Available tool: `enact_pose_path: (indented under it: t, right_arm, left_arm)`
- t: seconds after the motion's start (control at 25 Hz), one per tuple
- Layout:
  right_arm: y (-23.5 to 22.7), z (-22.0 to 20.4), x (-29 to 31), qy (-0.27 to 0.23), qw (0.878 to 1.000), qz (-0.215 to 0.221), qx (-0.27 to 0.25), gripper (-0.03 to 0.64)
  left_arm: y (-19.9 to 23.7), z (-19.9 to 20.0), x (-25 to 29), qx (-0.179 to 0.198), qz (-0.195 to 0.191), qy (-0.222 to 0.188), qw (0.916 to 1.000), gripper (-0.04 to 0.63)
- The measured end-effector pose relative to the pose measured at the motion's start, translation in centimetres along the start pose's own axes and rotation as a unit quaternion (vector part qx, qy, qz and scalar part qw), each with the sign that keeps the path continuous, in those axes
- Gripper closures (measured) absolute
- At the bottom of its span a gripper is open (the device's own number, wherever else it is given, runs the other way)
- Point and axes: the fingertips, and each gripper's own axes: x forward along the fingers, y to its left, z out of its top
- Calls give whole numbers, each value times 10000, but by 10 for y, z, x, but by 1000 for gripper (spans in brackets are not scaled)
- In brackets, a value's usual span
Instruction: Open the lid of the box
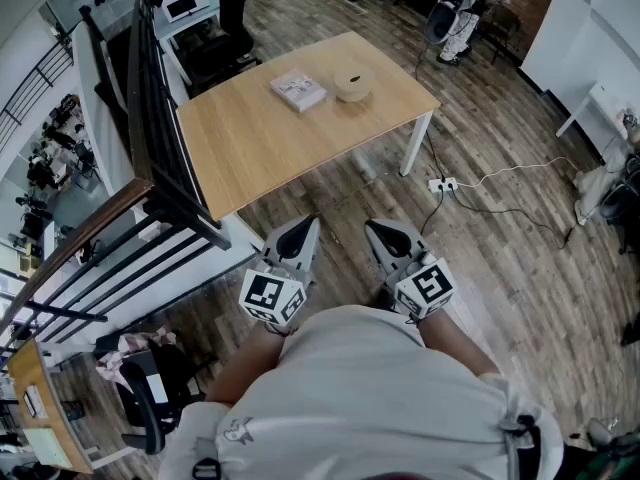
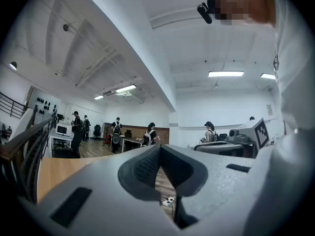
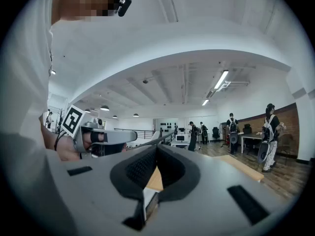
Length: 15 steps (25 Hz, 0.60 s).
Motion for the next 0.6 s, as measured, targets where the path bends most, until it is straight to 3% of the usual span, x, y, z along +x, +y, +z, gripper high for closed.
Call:
enact_pose_path:
  t: [0.6]
  right_arm:
    - [-6, 0, 3, -103, 9999, 102, -50, 612]
  left_arm:
    - [4, -4, 14, -12, -50, 19, 10000, 589]
